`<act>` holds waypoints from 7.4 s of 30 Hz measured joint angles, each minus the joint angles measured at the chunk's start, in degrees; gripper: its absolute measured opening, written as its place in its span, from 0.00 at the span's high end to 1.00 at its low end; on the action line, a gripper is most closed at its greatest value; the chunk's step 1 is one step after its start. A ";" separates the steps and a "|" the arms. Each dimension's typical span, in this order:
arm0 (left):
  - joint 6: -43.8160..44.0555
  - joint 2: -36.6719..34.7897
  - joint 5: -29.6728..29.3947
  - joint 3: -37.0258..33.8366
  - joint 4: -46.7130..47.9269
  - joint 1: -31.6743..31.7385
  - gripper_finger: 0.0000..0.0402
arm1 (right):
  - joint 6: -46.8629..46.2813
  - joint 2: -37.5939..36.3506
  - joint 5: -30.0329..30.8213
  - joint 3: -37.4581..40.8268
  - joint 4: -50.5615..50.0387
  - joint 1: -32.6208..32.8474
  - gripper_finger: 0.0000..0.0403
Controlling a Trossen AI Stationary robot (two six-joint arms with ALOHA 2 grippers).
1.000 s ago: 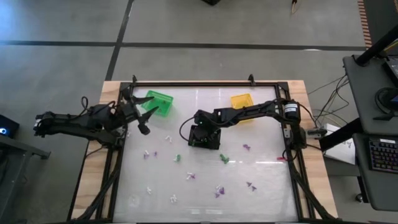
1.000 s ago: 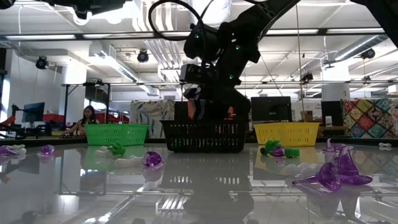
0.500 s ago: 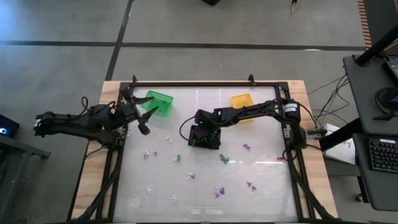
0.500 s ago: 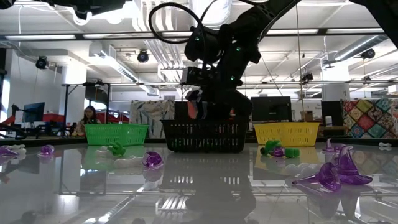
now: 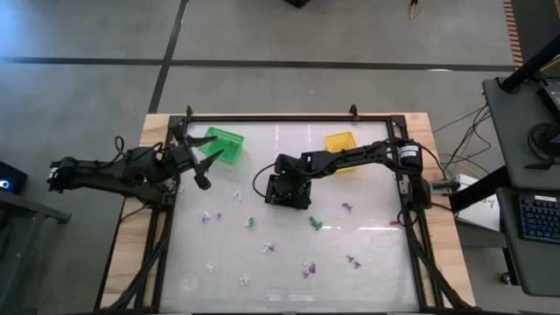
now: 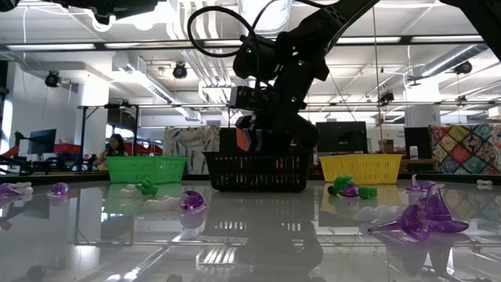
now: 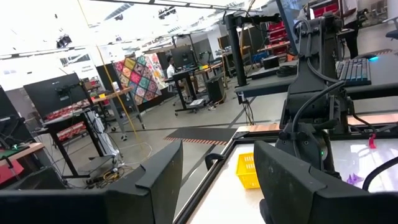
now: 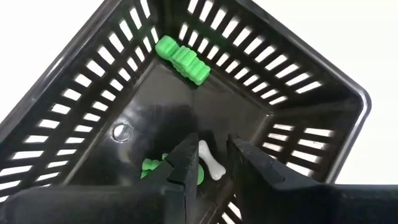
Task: Sort Halloween decoration
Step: Put the white bone toy from the black bin into the yellow bin
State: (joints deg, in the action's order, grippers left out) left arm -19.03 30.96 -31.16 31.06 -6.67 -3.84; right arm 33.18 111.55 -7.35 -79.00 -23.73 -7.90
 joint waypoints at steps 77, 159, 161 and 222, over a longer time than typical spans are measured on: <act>-3.42 -7.98 -3.40 0.00 2.62 0.00 0.55 | -77.58 3.85 10.93 -13.40 -19.71 2.19 0.98; -1.12 -8.04 -4.35 0.00 4.22 0.00 0.55 | 9.15 3.69 8.90 -15.11 -18.60 3.54 0.95; -1.23 -8.04 -4.35 -0.01 4.23 -0.01 0.55 | 9.88 3.69 8.91 -14.29 -17.47 3.46 0.92; -4.04 -8.04 -4.44 -0.01 4.39 -0.02 0.55 | 5.72 7.18 6.13 -12.55 -16.43 1.86 0.98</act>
State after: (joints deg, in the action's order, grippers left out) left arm -23.07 22.92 -35.59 31.05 -2.28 -3.85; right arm 38.89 118.72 -1.23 -91.55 -40.16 -6.04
